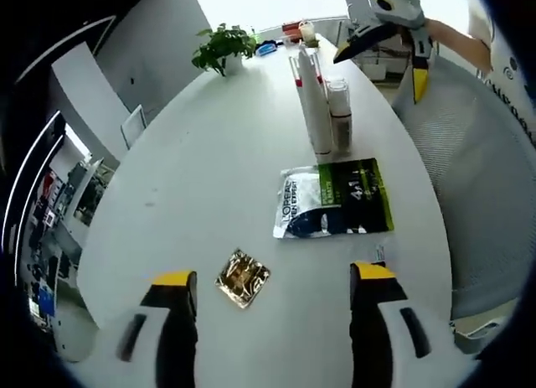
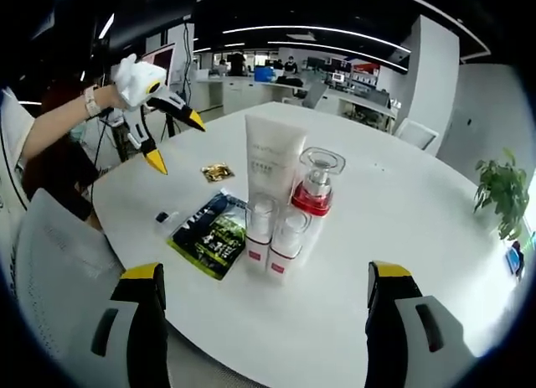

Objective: Arrange the skincare products in the storage area until every visible bottle or jar stands upright without overlapping.

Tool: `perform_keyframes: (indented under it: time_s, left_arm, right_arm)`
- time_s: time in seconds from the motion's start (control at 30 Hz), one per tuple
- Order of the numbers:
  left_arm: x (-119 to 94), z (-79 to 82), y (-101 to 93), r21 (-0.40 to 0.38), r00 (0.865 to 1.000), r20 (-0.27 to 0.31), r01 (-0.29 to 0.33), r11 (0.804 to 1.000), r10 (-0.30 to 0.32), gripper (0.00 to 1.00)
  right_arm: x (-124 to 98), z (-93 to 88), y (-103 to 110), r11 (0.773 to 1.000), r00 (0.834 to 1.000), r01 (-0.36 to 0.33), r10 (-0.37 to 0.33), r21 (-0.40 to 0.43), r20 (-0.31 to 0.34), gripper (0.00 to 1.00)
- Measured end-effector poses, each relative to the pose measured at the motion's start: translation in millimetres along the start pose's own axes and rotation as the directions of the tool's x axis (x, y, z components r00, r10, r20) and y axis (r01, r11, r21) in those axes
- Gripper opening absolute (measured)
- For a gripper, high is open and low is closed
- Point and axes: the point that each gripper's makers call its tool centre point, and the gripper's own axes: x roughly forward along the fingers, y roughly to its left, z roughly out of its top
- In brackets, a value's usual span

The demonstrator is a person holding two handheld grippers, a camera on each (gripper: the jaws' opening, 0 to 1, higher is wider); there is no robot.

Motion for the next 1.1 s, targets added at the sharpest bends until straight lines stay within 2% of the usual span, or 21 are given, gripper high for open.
perform_keyframes:
  time_s: [0.1, 0.2, 0.3, 0.4, 0.5, 0.57, 0.77, 0.83, 0.87, 0.93, 1.1]
  left_arm:
    - [4.9, -0.7, 4.3, 0.035, 1.0, -0.015, 0.022, 0.999, -0.021, 0.65]
    - [10.2, -7.6, 5.0, 0.071, 0.996, -0.07, 0.06, 0.996, -0.055, 0.63]
    - [17.0, -12.5, 9.9, 0.097, 0.992, -0.099, 0.083, 0.992, -0.073, 0.57]
    - [23.1, -14.9, 10.9, 0.094, 0.988, -0.112, 0.116, 0.989, -0.106, 0.6]
    - [28.7, -18.4, 13.7, 0.132, 0.983, -0.142, 0.136, 0.982, -0.117, 0.57]
    - [33.5, -22.0, 18.5, 0.144, 0.98, -0.153, 0.148, 0.978, -0.126, 0.56]
    - [43.5, -19.7, 25.9, 0.136, 0.977, -0.148, 0.172, 0.976, -0.152, 0.52]
    - [47.1, -21.1, 24.4, 0.152, 0.972, -0.166, 0.189, 0.97, -0.164, 0.52]
    - [48.8, -25.1, 22.5, 0.185, 0.964, -0.196, 0.215, 0.959, -0.179, 0.5]
    - [52.0, -30.4, 21.3, 0.189, 0.956, -0.228, 0.23, 0.955, -0.185, 0.47]
    - [57.8, -29.7, 17.2, 0.194, 0.949, -0.231, 0.261, 0.946, -0.214, 0.42]
  right_arm:
    - [-0.2, 0.2, -0.8, 1.0, 1.0, 0.005, -0.005, 0.001, 0.002, 1.0]
    - [0.1, 0.8, -1.6, 1.0, 1.0, 0.006, -0.006, 0.005, 0.005, 1.0]
    - [0.5, 0.3, -1.6, 1.0, 1.0, 0.005, -0.005, 0.007, 0.006, 1.0]
    - [1.4, -0.7, -0.2, 1.0, 1.0, -0.003, 0.003, 0.014, 0.009, 1.0]
    - [2.4, -1.1, 0.6, 1.0, 1.0, -0.012, 0.012, 0.024, 0.013, 1.0]
    - [2.6, -1.3, -0.7, 1.0, 1.0, -0.012, 0.012, 0.025, 0.012, 1.0]
    - [2.4, -1.8, -3.1, 0.998, 0.999, -0.023, 0.022, 0.056, 0.026, 1.0]
    - [2.5, -4.3, -3.4, 0.998, 1.0, -0.018, 0.017, 0.052, 0.019, 1.0]
    - [2.9, -5.8, -3.3, 0.998, 1.0, -0.019, 0.018, 0.056, 0.015, 1.0]
    - [3.3, -6.9, -4.0, 0.998, 1.0, -0.021, 0.02, 0.062, 0.012, 1.0]
    - [3.7, -8.5, -2.6, 0.997, 1.0, -0.029, 0.028, 0.068, 0.009, 1.0]
